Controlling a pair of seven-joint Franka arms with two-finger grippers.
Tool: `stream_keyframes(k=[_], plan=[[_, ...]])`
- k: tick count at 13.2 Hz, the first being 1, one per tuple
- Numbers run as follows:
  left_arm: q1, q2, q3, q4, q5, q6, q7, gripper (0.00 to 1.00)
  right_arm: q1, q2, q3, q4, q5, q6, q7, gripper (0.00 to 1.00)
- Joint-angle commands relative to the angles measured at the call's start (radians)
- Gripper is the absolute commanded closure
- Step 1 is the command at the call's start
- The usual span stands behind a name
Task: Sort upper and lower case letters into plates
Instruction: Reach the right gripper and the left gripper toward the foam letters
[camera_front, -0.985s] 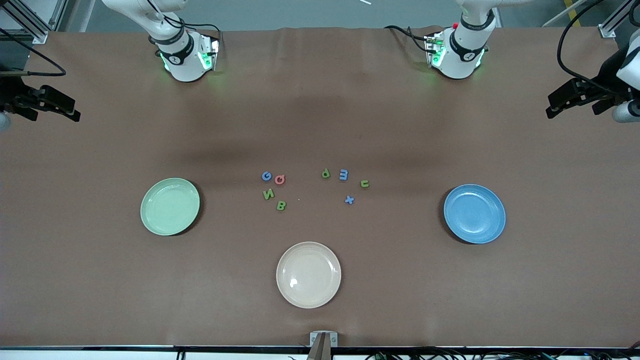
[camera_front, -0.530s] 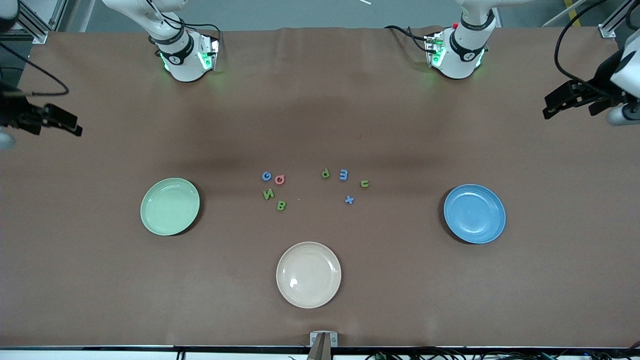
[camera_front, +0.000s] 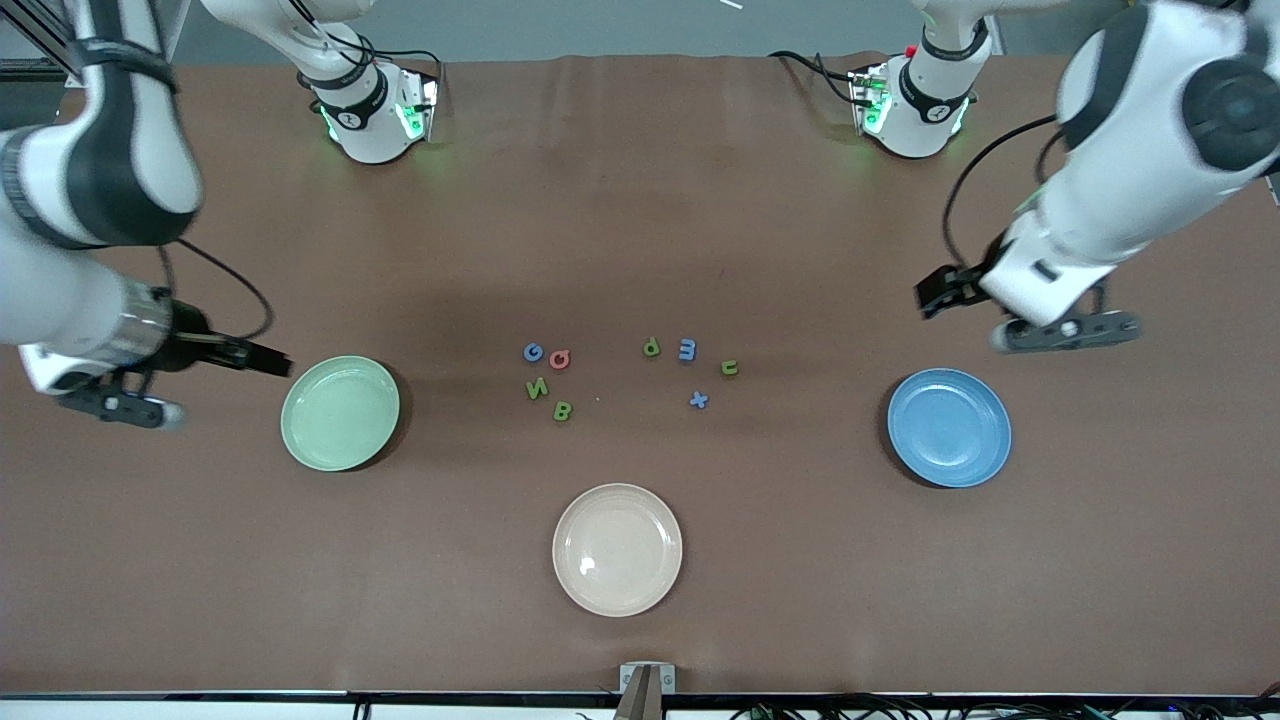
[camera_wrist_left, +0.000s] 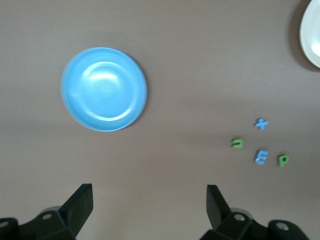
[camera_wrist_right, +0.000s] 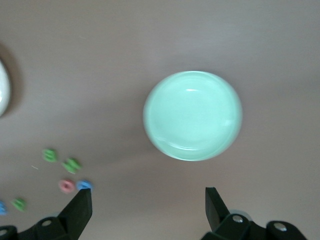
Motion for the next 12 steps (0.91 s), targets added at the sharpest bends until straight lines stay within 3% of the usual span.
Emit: stream_keyframes(k=[1,4,6,8,12], plan=[[-0.008,0.051,-0.063,-0.090,0.004,0.174,-0.133,0.00,0.170,0.066,-0.007,-0.036,0.018,0.162,0.227,0.00],[-0.092,0.153,-0.063,-0.129,0.065,0.318,-0.278,0.00,0.355,0.227,-0.010,-0.034,0.011,0.378,0.468,0.00],[-0.141,0.229,-0.063,-0.131,0.119,0.381,-0.381,0.00,0.423,0.350,-0.010,-0.024,-0.002,0.513,0.546,0.00],[-0.157,0.301,-0.063,-0.131,0.144,0.452,-0.463,0.01,0.451,0.424,-0.015,0.010,-0.010,0.529,0.550,0.00],[-0.215,0.409,-0.062,-0.138,0.144,0.566,-0.598,0.04,0.465,0.475,-0.013,0.015,-0.061,0.532,0.551,0.03]])
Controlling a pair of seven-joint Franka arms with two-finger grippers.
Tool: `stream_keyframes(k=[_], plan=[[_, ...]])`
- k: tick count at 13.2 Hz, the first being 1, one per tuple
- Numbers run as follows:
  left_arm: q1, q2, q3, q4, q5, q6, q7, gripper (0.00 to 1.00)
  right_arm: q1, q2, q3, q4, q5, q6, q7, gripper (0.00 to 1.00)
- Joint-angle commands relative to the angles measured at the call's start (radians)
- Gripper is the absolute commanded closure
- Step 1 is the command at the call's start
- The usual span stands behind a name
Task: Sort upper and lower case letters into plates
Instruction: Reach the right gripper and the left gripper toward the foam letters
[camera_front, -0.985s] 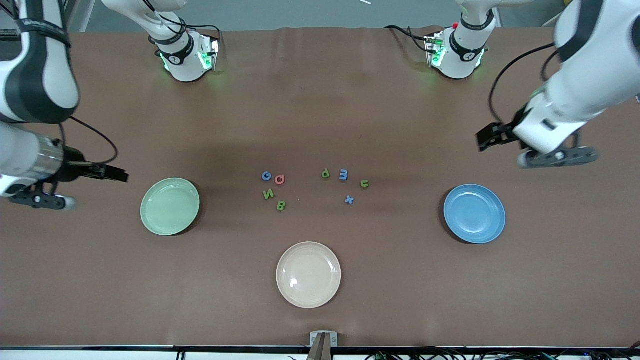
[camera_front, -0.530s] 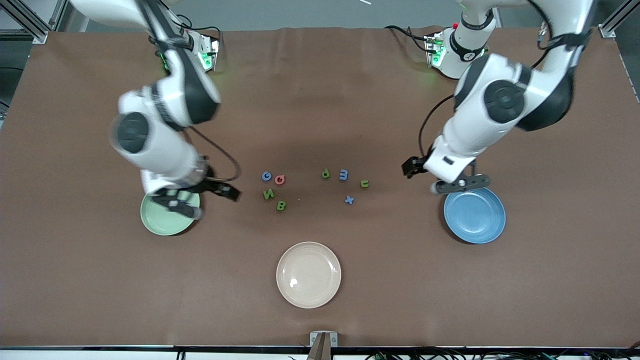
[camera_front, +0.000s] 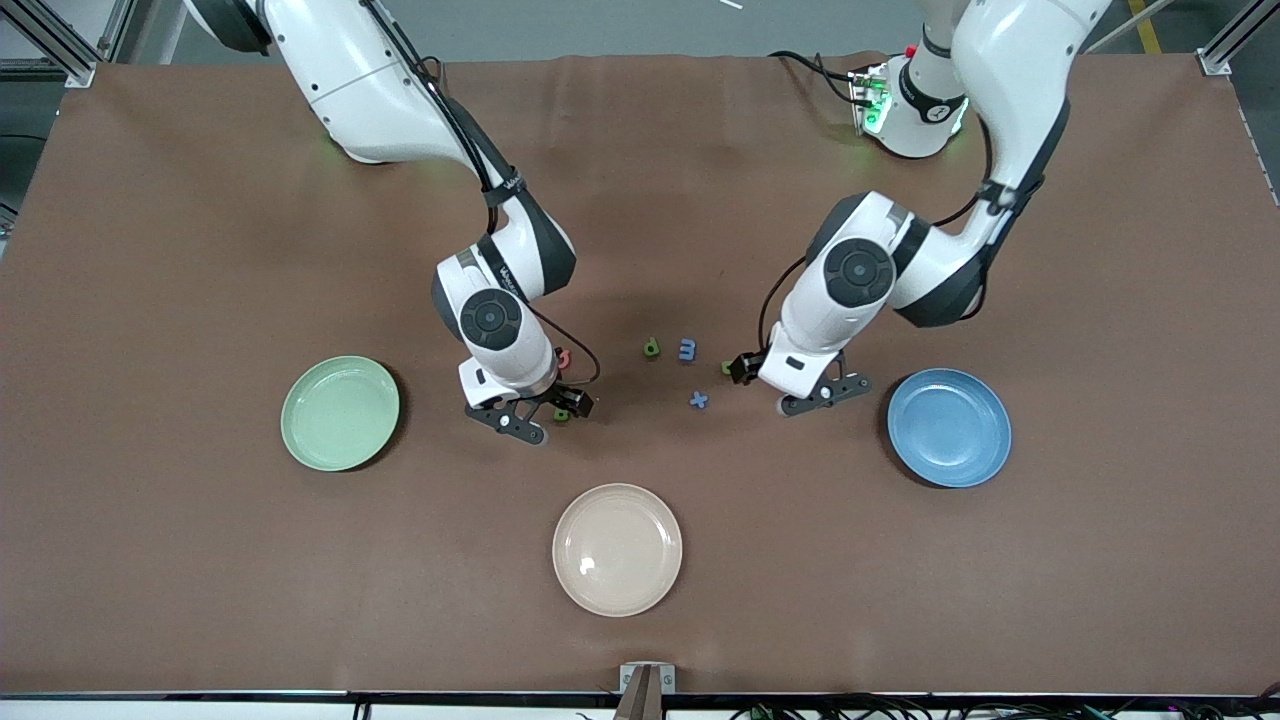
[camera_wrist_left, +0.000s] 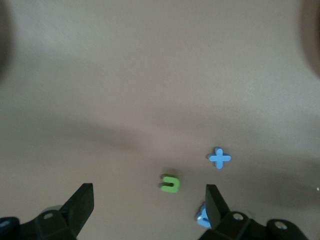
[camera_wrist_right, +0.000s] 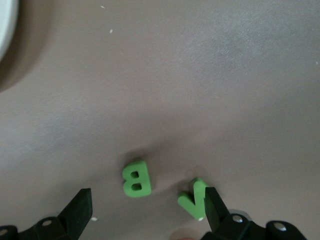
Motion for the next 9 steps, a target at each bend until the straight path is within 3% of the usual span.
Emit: stream_keyframes(k=[1,9], plan=[[-0.029,0.052,0.000,0.004,0.019,0.053,-0.075,0.05,0.009,0.013,-0.005,0.026,-0.022,-0.018,0.014,0.03],[-0.095,0.159,0.007,0.012,0.090,0.110,-0.185,0.18,0.019,0.091,-0.005,0.105,-0.023,-0.017,0.010,0.12]])
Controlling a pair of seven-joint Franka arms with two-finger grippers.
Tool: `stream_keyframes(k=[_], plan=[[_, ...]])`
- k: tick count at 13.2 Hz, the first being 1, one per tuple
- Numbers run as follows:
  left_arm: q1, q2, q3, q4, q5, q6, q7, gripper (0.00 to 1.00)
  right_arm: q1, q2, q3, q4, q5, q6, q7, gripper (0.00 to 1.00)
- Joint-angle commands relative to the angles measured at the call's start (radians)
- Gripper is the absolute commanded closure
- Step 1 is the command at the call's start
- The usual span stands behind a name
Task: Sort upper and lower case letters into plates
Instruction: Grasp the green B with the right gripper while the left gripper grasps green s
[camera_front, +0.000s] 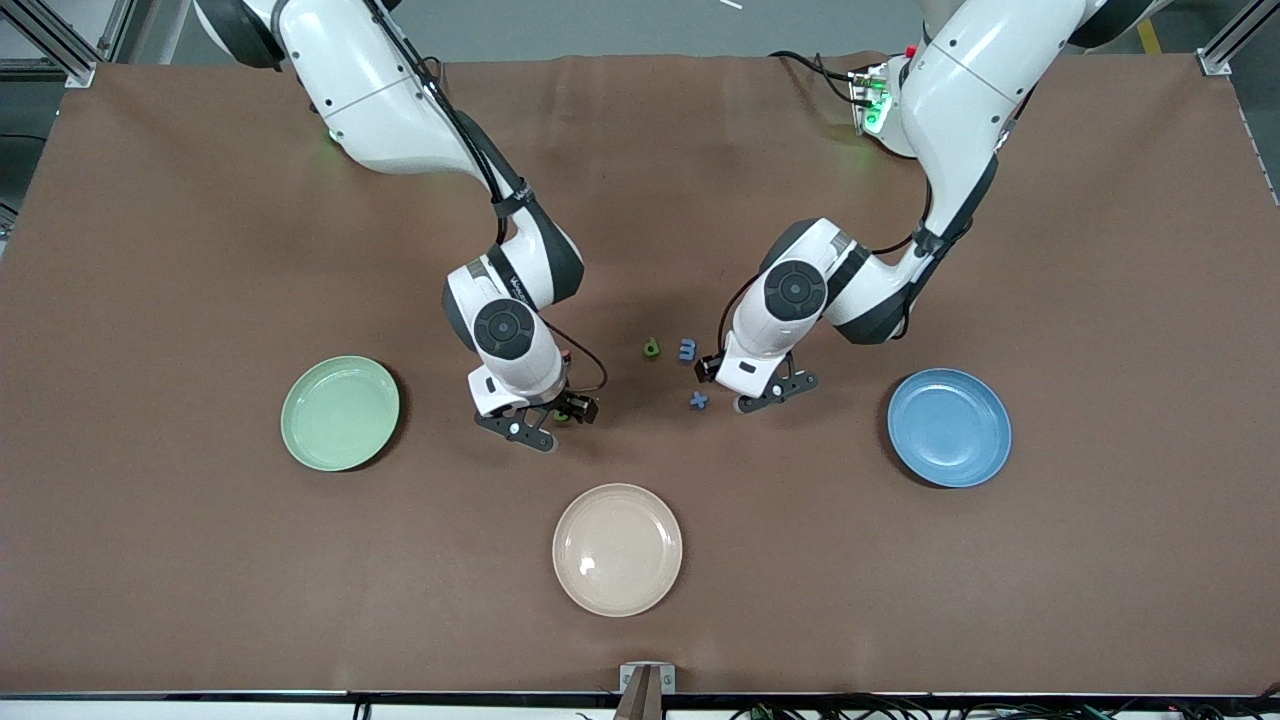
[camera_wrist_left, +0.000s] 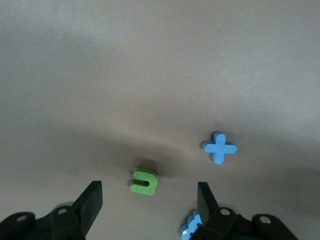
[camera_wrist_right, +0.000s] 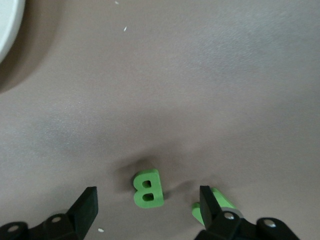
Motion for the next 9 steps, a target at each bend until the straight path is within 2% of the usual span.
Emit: stream_keyframes(k=[1,5,7,9], plan=[[-0.022,0.021,0.006,0.010,0.029,0.007,-0.039,0.21,0.009,0.035,-0.005,0.036,-0.014,-0.007,0.012,0.15],[-0.027,0.022,0.006,0.005,0.030,0.006,-0.032,0.24,0.015,0.040,-0.004,0.041,-0.011,-0.004,0.014,0.22],[-0.028,0.022,0.008,0.004,0.030,0.000,-0.030,0.26,0.015,0.040,-0.004,0.041,-0.011,-0.004,0.014,0.34],[-0.036,0.022,0.012,0.002,0.030,-0.002,-0.030,0.27,0.015,0.039,-0.004,0.041,-0.006,-0.004,0.014,0.54]])
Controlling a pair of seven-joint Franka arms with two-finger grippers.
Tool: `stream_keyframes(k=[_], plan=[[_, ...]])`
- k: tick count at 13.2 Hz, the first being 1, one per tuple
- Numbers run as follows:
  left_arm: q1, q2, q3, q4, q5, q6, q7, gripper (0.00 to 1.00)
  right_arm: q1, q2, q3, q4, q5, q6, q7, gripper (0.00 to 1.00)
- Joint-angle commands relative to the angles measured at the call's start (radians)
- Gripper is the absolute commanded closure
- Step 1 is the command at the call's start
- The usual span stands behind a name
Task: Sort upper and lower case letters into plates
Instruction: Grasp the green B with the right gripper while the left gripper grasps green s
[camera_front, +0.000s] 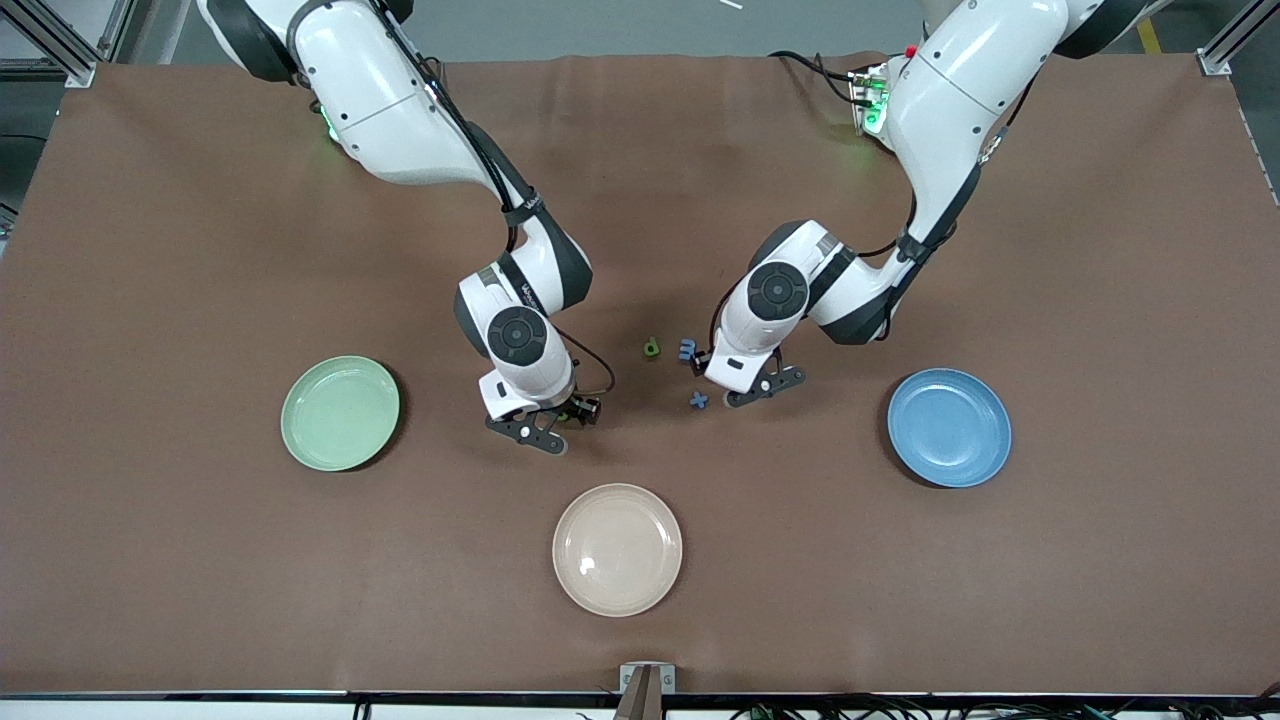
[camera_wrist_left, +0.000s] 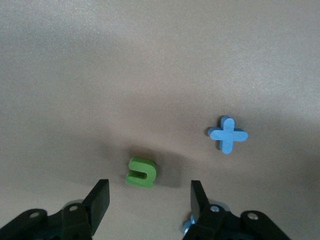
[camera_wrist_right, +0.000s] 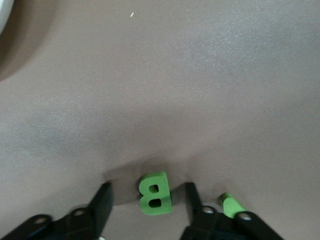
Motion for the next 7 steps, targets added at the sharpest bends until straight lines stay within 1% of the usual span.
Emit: stream_keyframes(k=[1,3,4,6,7], plan=[[-0.015,0.000,0.011,0.002,0.025,-0.005,-0.017,0.28,0.006,0.006,-0.004,0.013,-0.003,-0.004,0.014,0.65],[-0.013,0.001,0.011,0.002,0.080,-0.007,-0.028,0.31,0.005,0.004,-0.004,0.013,0.005,-0.004,0.015,0.92],[-0.010,0.001,0.011,0.004,0.082,-0.007,-0.028,0.31,0.003,0.002,-0.004,0.013,0.005,-0.004,0.015,0.99],[-0.010,0.001,0.011,0.004,0.082,-0.007,-0.028,0.31,-0.011,-0.013,-0.005,0.026,0.005,-0.023,-0.003,1.00],[-0.011,0.003,0.011,0.004,0.082,-0.007,-0.028,0.31,-0.032,-0.028,-0.007,0.031,-0.004,-0.061,-0.014,1.00]])
